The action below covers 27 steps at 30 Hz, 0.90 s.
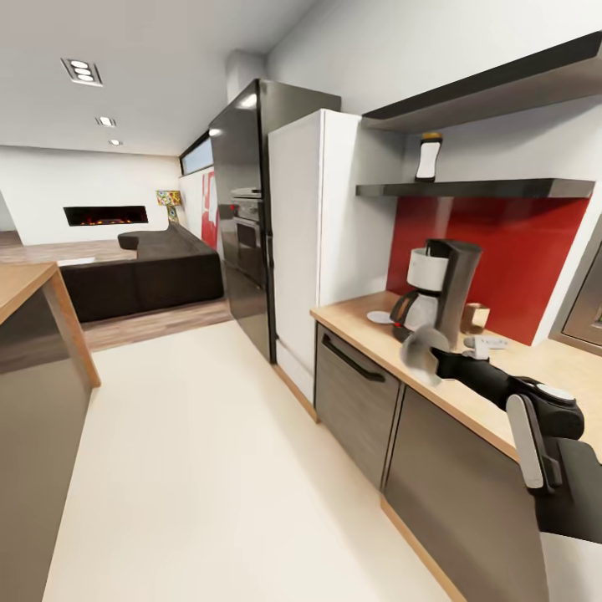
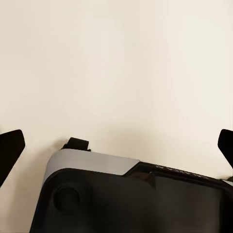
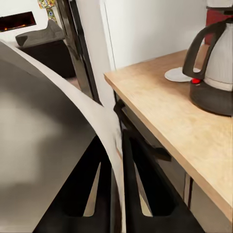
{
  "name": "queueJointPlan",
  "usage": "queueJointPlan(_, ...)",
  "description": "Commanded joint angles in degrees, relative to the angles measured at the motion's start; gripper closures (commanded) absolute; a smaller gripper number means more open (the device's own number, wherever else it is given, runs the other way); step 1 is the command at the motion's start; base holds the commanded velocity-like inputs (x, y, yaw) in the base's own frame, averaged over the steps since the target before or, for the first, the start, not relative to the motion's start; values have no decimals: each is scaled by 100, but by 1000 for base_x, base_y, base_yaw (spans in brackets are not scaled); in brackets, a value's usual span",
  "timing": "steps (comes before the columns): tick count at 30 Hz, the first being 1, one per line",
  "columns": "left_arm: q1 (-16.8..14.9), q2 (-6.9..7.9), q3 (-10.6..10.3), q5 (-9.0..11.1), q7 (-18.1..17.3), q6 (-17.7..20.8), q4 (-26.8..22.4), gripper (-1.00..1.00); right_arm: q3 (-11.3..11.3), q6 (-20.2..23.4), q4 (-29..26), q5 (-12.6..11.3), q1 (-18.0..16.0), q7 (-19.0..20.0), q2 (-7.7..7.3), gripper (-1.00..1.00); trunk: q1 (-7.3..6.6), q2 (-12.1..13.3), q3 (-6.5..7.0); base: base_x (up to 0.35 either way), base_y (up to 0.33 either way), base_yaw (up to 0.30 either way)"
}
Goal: Set up a coffee station on the kitchen countertop: keep the coffee maker on the countertop, move the bottle of coffee from the kitchen shelf to the counter next to the coffee maker, place a paper coffee filter on top of the coffee maker, put the saucer next to the coffee maker with the coffee cup on the saucer, and place the electric kettle next to the coffee maker.
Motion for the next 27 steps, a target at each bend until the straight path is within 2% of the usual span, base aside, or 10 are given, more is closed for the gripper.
queueJointPlan(1,2,-2,-4,59,-1,-5,-8,-100,-8,52,-8,-68,-3,8,0,100,4,-4,-6,304,180,0)
queueJointPlan(9,2,-2,-4,59,-1,-5,-8,-100,-12,60,-21,-70,3,58,-2,100,4,-4,-6,304,179,-1)
queueJointPlan(14,2,-2,-4,59,-6,-5,-8,-100,-12,60,-22,-71,4,60,-2,100,4,-4,6,242,142,-160)
queueJointPlan(27,2,-2,-4,59,-6,-5,-3,-100,-12,60,-24,-71,4,60,-2,100,4,-4,55,27,16,-251)
